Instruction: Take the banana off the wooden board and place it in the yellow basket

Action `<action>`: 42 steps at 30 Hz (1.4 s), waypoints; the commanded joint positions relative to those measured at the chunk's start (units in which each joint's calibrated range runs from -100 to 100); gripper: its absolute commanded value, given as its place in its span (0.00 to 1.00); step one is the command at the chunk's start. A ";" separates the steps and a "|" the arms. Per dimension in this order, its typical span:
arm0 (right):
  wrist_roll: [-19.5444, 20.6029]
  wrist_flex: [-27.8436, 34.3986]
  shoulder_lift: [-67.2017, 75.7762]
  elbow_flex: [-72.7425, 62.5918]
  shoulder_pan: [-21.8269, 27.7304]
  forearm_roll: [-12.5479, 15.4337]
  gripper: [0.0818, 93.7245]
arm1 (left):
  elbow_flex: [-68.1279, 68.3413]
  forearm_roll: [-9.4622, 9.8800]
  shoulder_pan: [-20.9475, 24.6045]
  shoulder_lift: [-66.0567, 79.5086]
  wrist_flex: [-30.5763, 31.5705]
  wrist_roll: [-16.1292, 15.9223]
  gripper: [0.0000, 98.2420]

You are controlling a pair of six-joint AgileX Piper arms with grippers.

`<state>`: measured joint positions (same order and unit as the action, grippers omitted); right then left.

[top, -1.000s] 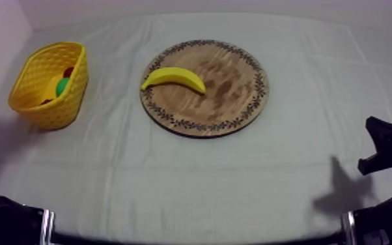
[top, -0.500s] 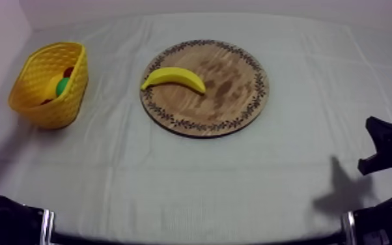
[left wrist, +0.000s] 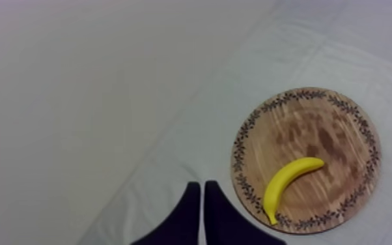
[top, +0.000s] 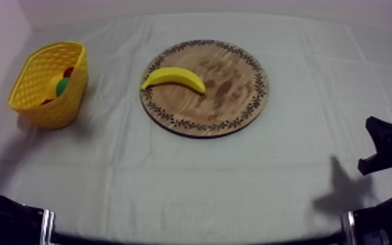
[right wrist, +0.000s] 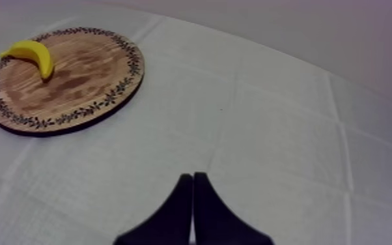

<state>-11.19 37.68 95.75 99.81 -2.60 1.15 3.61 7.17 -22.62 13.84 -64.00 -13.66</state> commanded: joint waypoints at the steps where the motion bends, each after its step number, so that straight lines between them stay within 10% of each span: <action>1: -0.02 -0.02 0.00 -0.03 0.00 0.00 0.00 | -0.09 0.04 -0.48 -1.24 -0.02 -0.39 0.00; 28: -0.02 -0.02 0.00 -0.03 0.00 0.00 0.00 | -6.15 1.72 -3.25 -14.97 -5.19 -3.44 0.04; 38: -0.02 -0.02 0.00 -0.03 0.00 0.00 0.00 | -6.96 1.58 -2.76 -15.62 -12.28 -5.90 0.76; 42: -0.02 -0.02 0.00 -0.03 0.00 0.00 0.00 | -7.04 1.75 -2.70 -15.74 -15.46 -7.16 0.87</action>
<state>-11.19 37.64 95.75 99.81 -2.60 1.15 -3.42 8.86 -25.35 -1.89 -78.61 -20.45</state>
